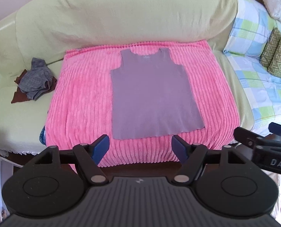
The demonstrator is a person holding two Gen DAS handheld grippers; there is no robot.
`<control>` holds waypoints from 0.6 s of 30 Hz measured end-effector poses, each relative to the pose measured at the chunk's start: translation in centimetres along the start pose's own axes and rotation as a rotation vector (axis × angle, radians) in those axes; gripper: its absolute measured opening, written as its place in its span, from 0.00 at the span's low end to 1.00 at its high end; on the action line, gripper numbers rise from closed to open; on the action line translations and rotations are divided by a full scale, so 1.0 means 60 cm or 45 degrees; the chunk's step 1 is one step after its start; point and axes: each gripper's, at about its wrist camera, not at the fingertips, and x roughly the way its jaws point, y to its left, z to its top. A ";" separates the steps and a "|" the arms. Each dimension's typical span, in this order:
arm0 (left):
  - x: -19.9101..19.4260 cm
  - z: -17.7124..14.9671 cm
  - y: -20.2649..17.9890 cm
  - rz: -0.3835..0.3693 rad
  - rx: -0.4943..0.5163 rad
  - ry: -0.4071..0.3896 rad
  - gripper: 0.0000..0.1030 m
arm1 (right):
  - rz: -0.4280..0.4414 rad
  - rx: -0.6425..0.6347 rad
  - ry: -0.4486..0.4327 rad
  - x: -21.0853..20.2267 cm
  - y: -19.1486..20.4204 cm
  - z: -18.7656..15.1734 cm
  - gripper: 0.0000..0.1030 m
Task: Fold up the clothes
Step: 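Open the right gripper and raise both grippers above the flattened tank top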
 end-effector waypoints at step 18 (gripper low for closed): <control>0.275 0.200 -0.034 0.046 -0.087 0.081 0.72 | 0.214 -0.208 0.225 0.322 -0.124 0.216 0.98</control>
